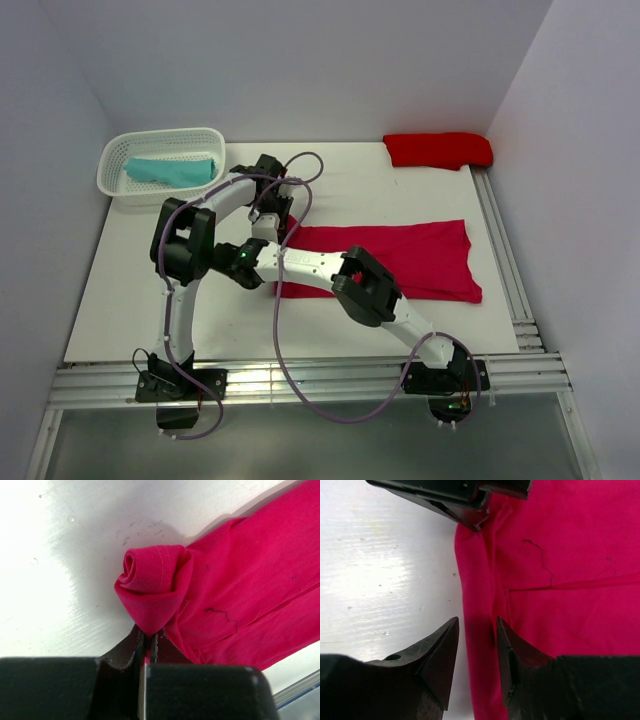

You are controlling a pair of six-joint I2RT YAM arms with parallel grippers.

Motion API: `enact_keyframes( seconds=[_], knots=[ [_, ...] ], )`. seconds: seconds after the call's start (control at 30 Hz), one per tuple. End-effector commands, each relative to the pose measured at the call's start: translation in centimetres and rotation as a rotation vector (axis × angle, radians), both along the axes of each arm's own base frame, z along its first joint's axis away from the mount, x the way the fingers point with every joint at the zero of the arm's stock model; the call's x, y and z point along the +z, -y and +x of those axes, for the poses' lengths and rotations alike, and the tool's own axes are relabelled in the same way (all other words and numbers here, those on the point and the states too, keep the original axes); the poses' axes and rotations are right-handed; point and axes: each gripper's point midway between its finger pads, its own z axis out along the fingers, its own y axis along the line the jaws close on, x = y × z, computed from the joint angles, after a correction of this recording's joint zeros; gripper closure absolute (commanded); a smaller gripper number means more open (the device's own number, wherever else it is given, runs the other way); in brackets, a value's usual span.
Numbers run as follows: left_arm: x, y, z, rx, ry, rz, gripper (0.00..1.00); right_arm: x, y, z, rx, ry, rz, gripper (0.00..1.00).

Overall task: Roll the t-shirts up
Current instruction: Roll the tshirt

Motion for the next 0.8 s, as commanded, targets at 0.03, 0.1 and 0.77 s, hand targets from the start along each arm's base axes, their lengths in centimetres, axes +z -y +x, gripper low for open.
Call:
enact_keyframes(
  seconds=[0.03,0.1,0.77],
  knots=[
    [-0.3,-0.2,0.1,-0.025,0.004,0.037,1.0,-0.3,1.5,0.3,-0.018,0.026,-0.084,0.57],
    [-0.2,-0.3,0.3,-0.023,0.006,0.038,1.0,-0.9,1.7,0.1,-0.022,0.014,-0.095,0.59],
    [4.8,0.9,2.3,-0.069,0.068,-0.09,0.44,-2.7,0.1,-1.0,0.007,-0.13,0.739,0.92]
  ],
)
